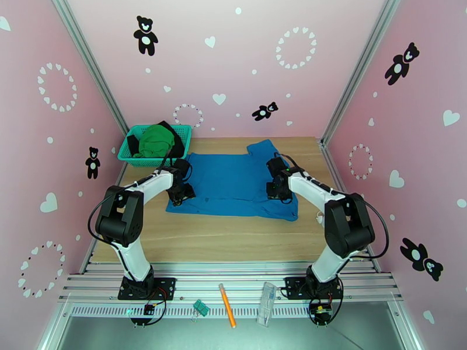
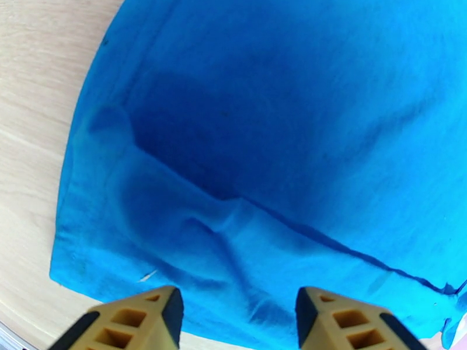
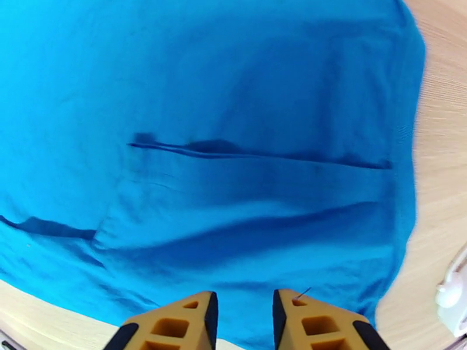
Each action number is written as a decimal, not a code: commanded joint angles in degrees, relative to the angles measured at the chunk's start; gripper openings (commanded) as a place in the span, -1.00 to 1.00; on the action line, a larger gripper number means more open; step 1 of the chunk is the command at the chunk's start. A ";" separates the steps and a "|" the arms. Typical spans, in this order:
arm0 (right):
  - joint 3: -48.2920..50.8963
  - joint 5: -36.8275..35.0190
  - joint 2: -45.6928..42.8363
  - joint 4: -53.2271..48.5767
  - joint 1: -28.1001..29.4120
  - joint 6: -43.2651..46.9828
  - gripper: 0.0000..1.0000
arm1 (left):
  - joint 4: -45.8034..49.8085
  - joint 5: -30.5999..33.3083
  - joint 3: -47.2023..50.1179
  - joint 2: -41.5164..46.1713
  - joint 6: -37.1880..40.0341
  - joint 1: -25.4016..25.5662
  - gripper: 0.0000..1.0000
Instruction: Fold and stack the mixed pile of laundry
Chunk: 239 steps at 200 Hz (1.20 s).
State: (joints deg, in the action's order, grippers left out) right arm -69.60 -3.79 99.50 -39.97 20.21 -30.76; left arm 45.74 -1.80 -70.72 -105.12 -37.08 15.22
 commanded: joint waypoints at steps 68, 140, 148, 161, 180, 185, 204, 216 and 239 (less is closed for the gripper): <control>-10.59 4.53 12.52 1.96 1.83 -3.96 -0.29 | -0.48 -0.53 0.11 -1.13 0.43 0.60 0.14; -12.20 4.94 15.76 2.46 2.63 -4.44 -0.30 | -0.52 -0.64 0.05 -1.72 0.43 0.56 0.14; -12.59 4.70 16.13 2.28 2.59 -4.38 -0.31 | -0.48 -0.61 0.05 -1.73 0.43 0.54 0.14; -13.25 4.26 16.89 1.93 2.57 -4.15 -0.32 | -0.56 -0.65 0.07 -1.80 0.43 0.55 0.14; -14.04 3.88 17.97 1.44 2.63 -3.96 -0.34 | -0.52 -0.66 0.06 -1.82 0.52 0.58 0.14; -14.30 3.88 18.17 1.47 2.61 -3.95 -0.35 | -0.51 -0.66 0.05 -1.77 0.52 0.60 0.14; -14.59 4.14 18.86 1.45 2.60 -4.01 -0.39 | -0.50 -0.65 0.10 -1.91 0.52 0.60 0.14; -14.61 4.14 18.98 1.49 2.57 -4.11 -0.44 | -0.48 -0.65 0.05 -1.91 0.53 0.58 0.14; -14.60 3.97 18.71 1.51 2.59 -4.09 -0.57 | -0.46 -0.61 -0.12 -1.86 0.52 0.58 0.14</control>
State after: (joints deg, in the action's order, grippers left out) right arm -82.76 0.64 117.21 -37.52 22.52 -34.52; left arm 45.58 -1.80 -70.72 -106.02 -37.08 15.22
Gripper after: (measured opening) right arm 0.239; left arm 0.571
